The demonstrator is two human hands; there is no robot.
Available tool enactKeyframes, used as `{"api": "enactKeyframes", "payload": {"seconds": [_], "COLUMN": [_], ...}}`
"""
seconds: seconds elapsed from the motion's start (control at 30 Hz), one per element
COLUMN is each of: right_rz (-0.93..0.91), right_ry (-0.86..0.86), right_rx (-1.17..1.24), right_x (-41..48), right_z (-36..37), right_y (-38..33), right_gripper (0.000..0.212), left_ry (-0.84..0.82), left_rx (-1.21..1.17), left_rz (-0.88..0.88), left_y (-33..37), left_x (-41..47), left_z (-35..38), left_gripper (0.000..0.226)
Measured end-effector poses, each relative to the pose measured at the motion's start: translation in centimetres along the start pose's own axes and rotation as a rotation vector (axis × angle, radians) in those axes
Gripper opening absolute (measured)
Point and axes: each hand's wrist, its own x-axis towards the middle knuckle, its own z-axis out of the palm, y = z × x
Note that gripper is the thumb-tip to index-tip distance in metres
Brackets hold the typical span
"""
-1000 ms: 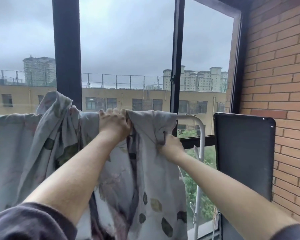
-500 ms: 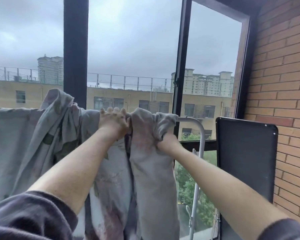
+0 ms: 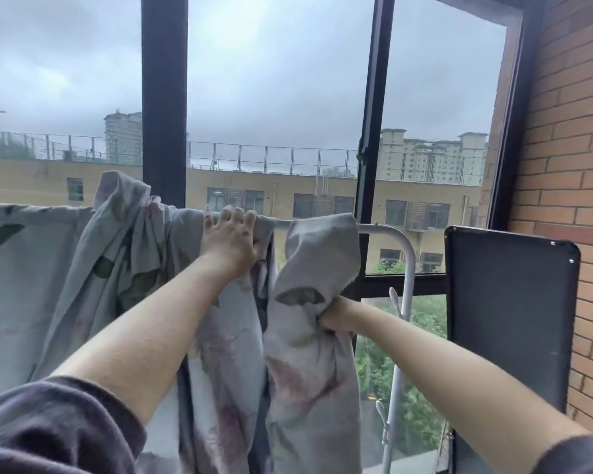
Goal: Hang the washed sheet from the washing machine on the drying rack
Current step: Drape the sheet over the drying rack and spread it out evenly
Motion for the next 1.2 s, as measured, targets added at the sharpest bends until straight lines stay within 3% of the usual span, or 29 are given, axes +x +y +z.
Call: {"api": "enactKeyframes", "payload": {"seconds": [0.03, 0.1, 0.17, 0.23, 0.3, 0.4, 0.47, 0.57, 0.63, 0.7, 0.8, 0.87, 1.0, 1.1, 1.13, 1.17, 1.2], "right_rz": [0.05, 0.089, 0.069, 0.055, 0.047, 0.047, 0.073, -0.058, -0.139, -0.213, -0.244, -0.306, -0.42, -0.321, -0.332, -0.364, -0.395], "right_ry": [-0.099, -0.207, -0.204, -0.091, -0.059, -0.348, -0.441, -0.339, -0.265, -0.246, -0.34, -0.331, -0.104, -0.312, -0.301, -0.236, -0.059], "right_rx": [-0.212, -0.325, -0.267, -0.118, -0.025, -0.26, -0.293, -0.315, -0.277, -0.268, -0.284, -0.302, 0.15, 0.337, 0.439, 0.568, 0.66], "right_x": [-0.2, 0.0, -0.3, 0.2, 0.5, 1.6, 1.8, 1.7, 1.7, 1.4, 1.0, 0.6, -0.2, -0.9, -0.7, -0.9, -0.9], "right_z": [0.9, 2.4, 2.9, 2.6, 2.1, 2.7, 3.3, 4.8, 5.6, 6.0, 6.9, 7.0, 5.6, 2.9, 2.2, 1.4, 0.8], "right_y": [0.5, 1.5, 1.5, 1.2, 0.5, 0.8, 1.3, 0.3, -1.0, -2.5, -3.7, -4.3, -4.8, -5.3, -5.4, -5.7, -5.9], "right_gripper": [0.025, 0.036, 0.029, 0.011, 0.026, 0.011, 0.014, 0.036, 0.032, 0.034, 0.048, 0.042, 0.011, 0.01, 0.015, 0.016, 0.015], "left_ry": [0.016, 0.071, 0.136, 0.183, 0.234, 0.345, 0.378, 0.189, -0.075, -0.225, -0.25, -0.171, -0.015, 0.055, 0.064, 0.055, 0.051], "left_rx": [-0.008, -0.03, -0.046, -0.049, -0.054, -0.107, -0.144, -0.406, -0.602, -0.713, -0.88, -1.048, -1.248, -1.394, -1.45, -1.533, -1.651], "left_rz": [0.007, 0.012, -0.037, -0.127, -0.241, -0.43, -0.612, -0.919, -0.924, -0.907, -0.884, -0.851, -0.834, -0.776, -0.76, -0.753, -0.756], "left_y": [-0.1, -0.4, -1.0, -1.8, -2.8, -5.0, -7.1, -9.6, -9.7, -8.9, -6.7, -5.5, -4.8, -4.6, -4.6, -4.7, -4.9], "left_x": [-0.7, -1.9, -3.3, -5.1, -6.9, -8.9, -9.6, -11.2, -12.0, -11.8, -10.0, -8.1, -3.7, -1.2, -0.7, -0.2, 0.4], "left_z": [0.1, 0.6, 1.0, 1.4, 1.4, 0.7, 0.0, -1.3, -1.9, -2.9, -5.7, -7.3, -9.7, -10.9, -11.2, -11.3, -11.2], "left_gripper": [0.056, 0.064, 0.072, 0.085, 0.094, 0.098, 0.098, 0.088, 0.057, 0.034, 0.028, 0.027, 0.026, 0.03, 0.03, 0.03, 0.029]}}
